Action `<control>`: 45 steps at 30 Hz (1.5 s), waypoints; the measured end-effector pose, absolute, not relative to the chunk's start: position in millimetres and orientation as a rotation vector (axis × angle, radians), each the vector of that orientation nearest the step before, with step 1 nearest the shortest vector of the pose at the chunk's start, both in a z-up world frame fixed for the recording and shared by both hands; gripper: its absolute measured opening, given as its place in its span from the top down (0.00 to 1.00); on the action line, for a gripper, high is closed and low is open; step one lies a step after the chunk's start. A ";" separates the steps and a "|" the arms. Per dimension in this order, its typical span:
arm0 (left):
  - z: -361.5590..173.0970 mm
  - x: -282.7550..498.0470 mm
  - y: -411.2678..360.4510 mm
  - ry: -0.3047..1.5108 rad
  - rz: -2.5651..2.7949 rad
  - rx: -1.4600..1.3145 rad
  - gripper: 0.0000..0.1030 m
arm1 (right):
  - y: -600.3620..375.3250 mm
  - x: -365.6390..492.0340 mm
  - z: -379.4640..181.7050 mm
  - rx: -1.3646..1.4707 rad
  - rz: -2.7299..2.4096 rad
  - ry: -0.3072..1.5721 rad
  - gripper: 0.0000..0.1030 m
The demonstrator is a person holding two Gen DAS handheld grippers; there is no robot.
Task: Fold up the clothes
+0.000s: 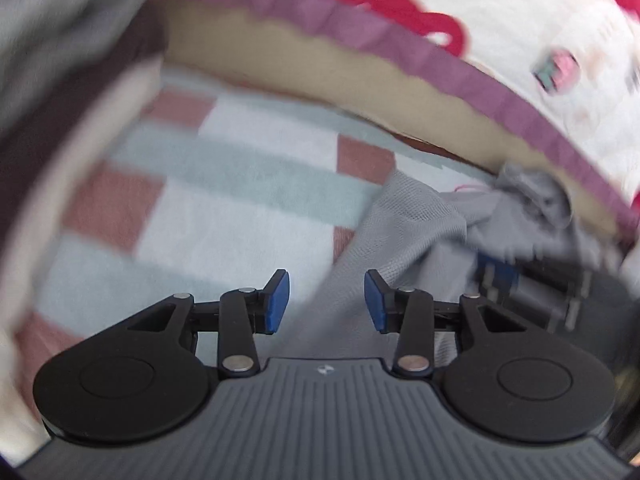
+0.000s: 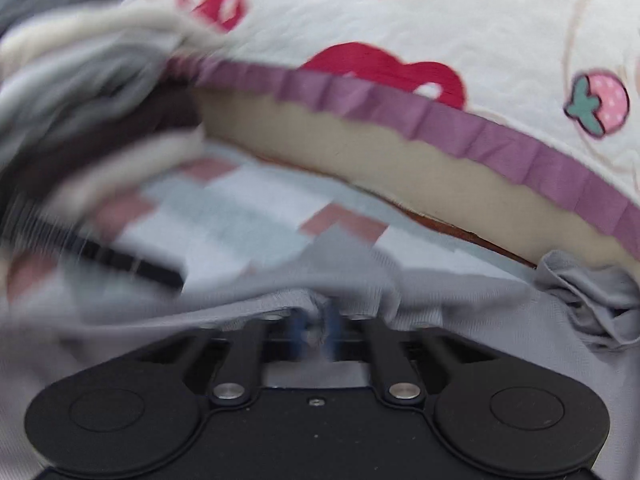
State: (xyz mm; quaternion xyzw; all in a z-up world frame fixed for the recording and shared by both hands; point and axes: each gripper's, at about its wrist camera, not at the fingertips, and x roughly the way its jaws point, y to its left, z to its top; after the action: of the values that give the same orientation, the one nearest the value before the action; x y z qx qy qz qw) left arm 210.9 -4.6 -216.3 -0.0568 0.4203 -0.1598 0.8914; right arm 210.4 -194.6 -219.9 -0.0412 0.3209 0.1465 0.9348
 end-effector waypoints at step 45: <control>-210.7 240.3 38.7 0.598 -0.199 -0.413 0.98 | -394.9 199.9 -182.6 0.165 0.064 0.859 0.52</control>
State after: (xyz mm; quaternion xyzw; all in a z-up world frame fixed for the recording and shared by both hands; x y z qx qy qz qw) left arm 240.3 38.7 -210.7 -0.2014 0.2921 -0.0972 0.9299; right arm 199.9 -394.9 -182.6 0.0798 0.4157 0.0310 0.9055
